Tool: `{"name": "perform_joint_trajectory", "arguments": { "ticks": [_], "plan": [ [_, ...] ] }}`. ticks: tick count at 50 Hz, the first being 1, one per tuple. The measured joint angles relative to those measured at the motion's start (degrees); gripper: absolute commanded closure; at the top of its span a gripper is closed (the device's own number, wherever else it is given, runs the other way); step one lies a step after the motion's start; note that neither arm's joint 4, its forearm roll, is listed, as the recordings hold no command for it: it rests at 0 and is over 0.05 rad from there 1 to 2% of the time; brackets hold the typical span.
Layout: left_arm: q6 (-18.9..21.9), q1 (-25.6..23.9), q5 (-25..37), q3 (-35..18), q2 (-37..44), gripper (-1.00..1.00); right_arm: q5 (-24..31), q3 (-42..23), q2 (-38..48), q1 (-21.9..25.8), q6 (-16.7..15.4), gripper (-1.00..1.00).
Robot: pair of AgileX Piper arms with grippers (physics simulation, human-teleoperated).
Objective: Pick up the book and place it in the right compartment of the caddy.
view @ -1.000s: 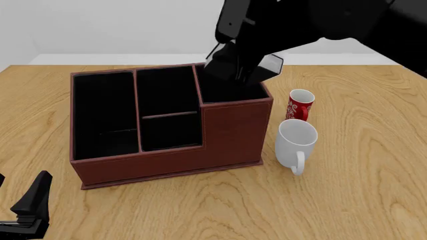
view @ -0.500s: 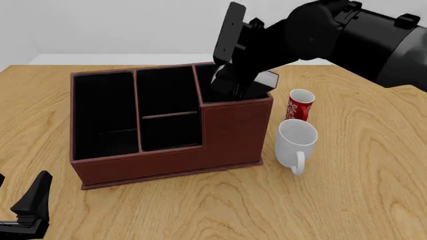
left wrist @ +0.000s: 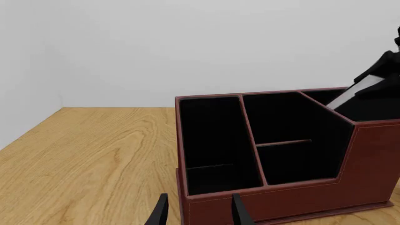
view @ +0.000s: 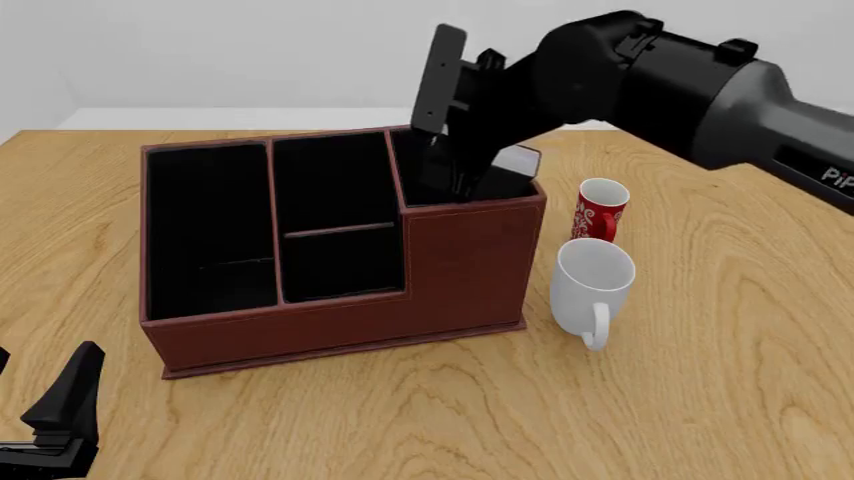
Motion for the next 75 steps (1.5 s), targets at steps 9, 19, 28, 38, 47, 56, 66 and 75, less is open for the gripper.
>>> {"name": "perform_joint_trajectory", "arguments": {
  "ticks": [9,19,28,38,47,56,66,75],
  "plan": [
    [0.00,0.00,0.00,0.00,0.00,-1.00,0.08,-1.35,2.21,-0.25,-0.76,1.00],
    [0.00,0.00,0.00,0.00,0.00,-1.00,0.38,-3.00,4.79,-0.28,-1.48,1.00],
    [0.00,0.00,0.00,0.00,0.00,-1.00,0.58,-4.18,7.07,-0.48,-1.61,1.00],
    [0.00,0.00,0.00,0.00,0.00,-1.00,0.46,-5.72,8.62,-0.80,-0.73,-1.00],
    [0.00,0.00,0.00,0.00,0.00,-1.00,0.36,-5.51,7.49,-0.23,-0.05,-1.00],
    [0.00,0.00,0.00,0.00,0.00,-1.00,-1.73,-1.28,2.15,0.88,0.18,-1.00],
    [0.00,0.00,0.00,0.00,0.00,-1.00,-10.58,11.48,-11.68,2.24,3.32,-1.00],
    [0.00,0.00,0.00,0.00,0.00,-1.00,-22.70,26.57,-24.55,1.44,7.70,-1.00]
  ]
}}
